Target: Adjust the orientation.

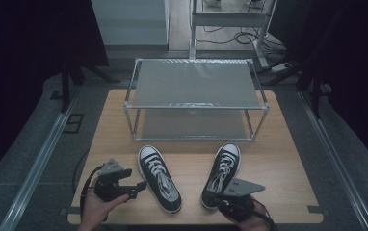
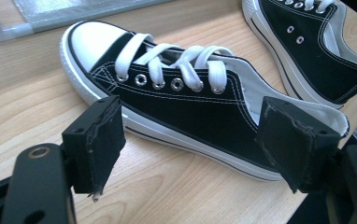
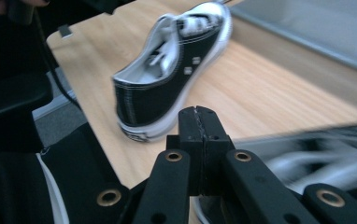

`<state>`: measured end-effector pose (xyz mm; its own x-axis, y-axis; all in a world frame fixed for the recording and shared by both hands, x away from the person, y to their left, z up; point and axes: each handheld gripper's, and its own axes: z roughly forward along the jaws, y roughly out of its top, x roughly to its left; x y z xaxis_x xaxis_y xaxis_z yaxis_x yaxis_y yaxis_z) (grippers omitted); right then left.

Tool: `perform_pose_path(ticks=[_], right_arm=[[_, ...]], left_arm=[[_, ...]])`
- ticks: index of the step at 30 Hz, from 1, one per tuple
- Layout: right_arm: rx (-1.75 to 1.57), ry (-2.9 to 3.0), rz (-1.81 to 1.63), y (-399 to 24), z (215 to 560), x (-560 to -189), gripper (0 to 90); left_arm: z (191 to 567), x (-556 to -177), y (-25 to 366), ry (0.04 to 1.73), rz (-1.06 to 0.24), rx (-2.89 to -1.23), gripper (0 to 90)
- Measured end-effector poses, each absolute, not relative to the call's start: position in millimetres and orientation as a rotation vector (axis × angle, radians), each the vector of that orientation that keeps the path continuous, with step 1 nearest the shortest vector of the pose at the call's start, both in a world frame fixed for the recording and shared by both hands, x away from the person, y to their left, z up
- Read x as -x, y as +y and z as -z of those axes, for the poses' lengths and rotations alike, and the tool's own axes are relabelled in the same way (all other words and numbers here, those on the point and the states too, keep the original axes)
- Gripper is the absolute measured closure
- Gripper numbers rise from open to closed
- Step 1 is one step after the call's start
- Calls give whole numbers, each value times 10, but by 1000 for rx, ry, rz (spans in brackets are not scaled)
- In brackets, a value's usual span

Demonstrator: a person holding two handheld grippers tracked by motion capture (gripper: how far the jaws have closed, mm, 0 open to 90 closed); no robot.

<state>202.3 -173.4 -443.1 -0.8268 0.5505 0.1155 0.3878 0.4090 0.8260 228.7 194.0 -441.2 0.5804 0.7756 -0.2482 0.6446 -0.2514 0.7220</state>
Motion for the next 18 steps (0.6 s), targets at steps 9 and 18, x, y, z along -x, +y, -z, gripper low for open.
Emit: perform_pose_path(ticks=[9,18], right_arm=[[-801,2577,-1302,-1268,4677,-2003,900],[-809,2562,-1234,-1113,4794,-1991,900]], left_arm=[[4425,-2291,1925,1143,-196,-1984,233],[4436,-2292,1907,1132,-191,-1992,233]])
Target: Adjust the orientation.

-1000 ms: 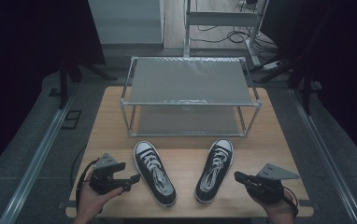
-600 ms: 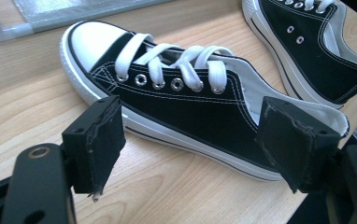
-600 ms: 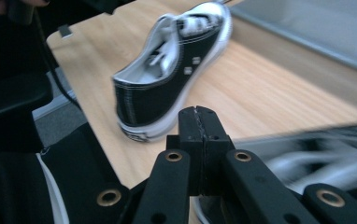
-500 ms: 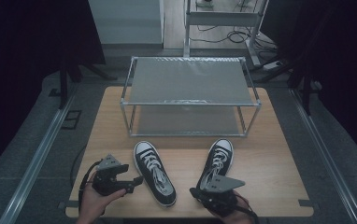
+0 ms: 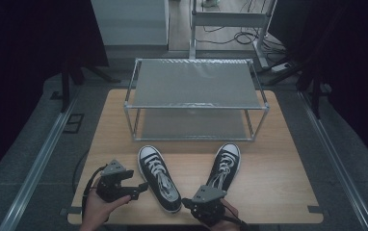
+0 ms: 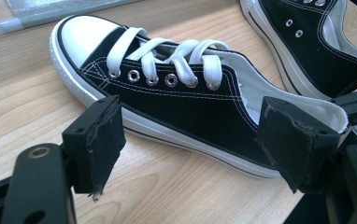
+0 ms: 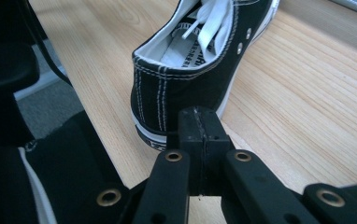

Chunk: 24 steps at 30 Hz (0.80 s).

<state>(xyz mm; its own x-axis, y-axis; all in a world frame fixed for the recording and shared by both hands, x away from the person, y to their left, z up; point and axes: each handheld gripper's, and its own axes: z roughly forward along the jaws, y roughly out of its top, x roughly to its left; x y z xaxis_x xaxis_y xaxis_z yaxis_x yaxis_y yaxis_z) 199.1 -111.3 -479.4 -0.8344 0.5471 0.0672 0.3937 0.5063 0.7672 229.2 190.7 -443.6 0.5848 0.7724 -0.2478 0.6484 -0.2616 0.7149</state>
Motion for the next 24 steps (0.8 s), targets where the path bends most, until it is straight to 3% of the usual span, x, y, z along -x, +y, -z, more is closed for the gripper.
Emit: perform_pose_path(ticks=[24], right_arm=[[-714,2726,-1408,-682,4999,-1971,900]], left_arm=[[4431,-2302,1992,1150,-196,-1976,233]])
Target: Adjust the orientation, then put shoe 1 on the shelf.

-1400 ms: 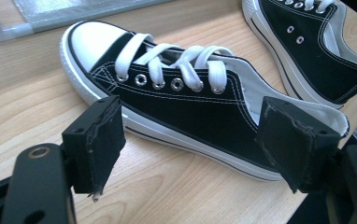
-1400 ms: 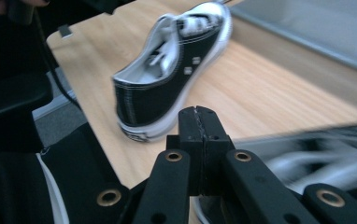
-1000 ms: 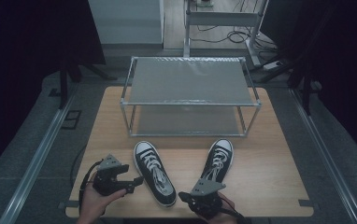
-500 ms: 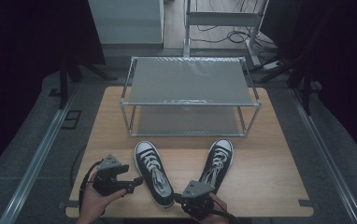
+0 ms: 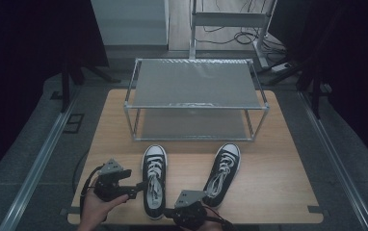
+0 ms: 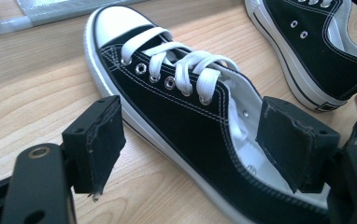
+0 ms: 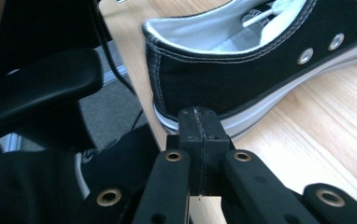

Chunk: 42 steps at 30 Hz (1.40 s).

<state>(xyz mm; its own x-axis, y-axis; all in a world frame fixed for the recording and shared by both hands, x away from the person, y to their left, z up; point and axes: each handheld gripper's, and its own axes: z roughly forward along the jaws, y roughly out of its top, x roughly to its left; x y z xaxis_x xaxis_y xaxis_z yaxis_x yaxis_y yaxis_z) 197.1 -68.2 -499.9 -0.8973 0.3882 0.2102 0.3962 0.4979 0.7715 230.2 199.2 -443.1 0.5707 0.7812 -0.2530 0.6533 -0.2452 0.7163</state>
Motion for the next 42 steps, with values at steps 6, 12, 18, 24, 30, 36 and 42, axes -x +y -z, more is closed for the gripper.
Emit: perform_pose_path(ticks=[6,12,18,24,30,36,42], right_arm=[[662,-2663,1409,-428,5084,-2069,900],[621,-2656,1426,-217,5105,-2111,900],[603,-2653,1444,-106,5122,-2121,900],[580,-2647,1467,18,5146,-2143,900],[599,-2643,1482,-86,5116,-2127,870],[653,-2690,1613,-603,4806,-1954,660],[758,-2710,1764,-1135,4532,-1841,536]], left_arm=[[4419,-2307,2085,1162,-205,-1960,233],[4392,-2295,2137,1168,-215,-1950,233],[4393,-2302,2150,1175,-219,-1948,233],[4395,-2305,2145,1178,-222,-1953,232],[4392,-2303,2144,1180,-218,-1957,229],[4410,-2343,2079,1216,-225,-1998,193],[4412,-2413,1950,1233,-230,-2046,144]])
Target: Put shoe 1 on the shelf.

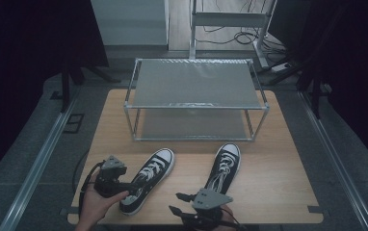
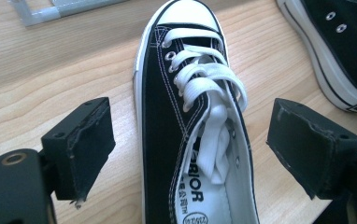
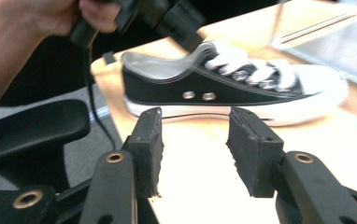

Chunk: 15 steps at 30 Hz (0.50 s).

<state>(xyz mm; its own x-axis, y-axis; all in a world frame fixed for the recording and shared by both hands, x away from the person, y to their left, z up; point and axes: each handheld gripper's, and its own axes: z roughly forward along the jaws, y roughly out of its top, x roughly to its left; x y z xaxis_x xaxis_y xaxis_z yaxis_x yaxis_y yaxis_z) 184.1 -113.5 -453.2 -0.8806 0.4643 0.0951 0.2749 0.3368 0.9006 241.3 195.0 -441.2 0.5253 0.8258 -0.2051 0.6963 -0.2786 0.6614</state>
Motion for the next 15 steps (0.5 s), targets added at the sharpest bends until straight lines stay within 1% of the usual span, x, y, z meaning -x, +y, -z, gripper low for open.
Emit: perform_pose_path(ticks=[2,8,15], right_arm=[[-693,2394,-1556,-1262,4483,-1845,510],[-782,2301,-1554,-1604,4392,-1902,484],[-855,2259,-1539,-1736,4411,-1953,469]], left_arm=[[4417,-2447,1911,1243,-230,-2066,143],[4464,-2566,1829,1258,-200,-2150,136],[4514,-2683,1700,1270,-163,-2243,109]])
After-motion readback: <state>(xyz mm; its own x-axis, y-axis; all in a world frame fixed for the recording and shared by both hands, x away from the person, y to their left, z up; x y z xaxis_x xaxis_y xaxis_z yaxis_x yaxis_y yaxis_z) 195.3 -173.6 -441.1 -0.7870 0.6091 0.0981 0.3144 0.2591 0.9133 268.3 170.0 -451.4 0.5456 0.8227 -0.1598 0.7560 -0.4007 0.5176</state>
